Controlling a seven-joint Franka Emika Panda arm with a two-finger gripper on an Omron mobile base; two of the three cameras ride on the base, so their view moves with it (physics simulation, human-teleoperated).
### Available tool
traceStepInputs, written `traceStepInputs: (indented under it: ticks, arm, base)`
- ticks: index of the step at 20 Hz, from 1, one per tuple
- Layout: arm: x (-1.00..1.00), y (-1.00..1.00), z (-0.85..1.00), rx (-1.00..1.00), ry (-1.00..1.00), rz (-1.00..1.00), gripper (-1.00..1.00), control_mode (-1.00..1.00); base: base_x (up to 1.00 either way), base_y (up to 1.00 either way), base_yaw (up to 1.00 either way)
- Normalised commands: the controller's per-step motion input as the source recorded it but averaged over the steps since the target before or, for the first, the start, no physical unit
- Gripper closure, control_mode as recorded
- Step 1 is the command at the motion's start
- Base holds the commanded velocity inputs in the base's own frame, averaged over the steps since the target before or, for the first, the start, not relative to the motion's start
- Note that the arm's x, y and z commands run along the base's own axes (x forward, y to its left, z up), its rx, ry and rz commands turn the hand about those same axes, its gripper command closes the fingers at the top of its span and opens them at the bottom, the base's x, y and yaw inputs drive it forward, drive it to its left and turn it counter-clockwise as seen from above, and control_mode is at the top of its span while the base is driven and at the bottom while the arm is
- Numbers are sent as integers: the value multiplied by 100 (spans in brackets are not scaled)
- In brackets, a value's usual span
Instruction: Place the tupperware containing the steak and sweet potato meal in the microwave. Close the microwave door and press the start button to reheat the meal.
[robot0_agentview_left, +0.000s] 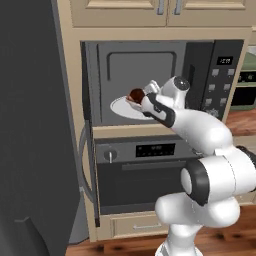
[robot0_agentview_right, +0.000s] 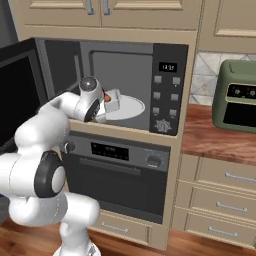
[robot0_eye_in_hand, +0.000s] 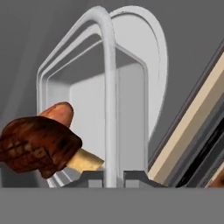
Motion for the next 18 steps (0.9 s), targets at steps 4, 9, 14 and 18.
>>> traceStepInputs:
  ticks: [4, 9, 14, 18]
  arm:
    - [62, 1, -21, 0, -1, -16, 100, -100]
    - [54, -6, -19, 6, 3, -3, 100, -100]
    - [40, -8, -14, 9, 13, 0, 100, -100]
    - [39, -14, -28, 10, 14, 0, 100, -100]
  base:
    - [0, 0, 0]
    - [0, 0, 0]
    - [0, 0, 0]
    - [0, 0, 0]
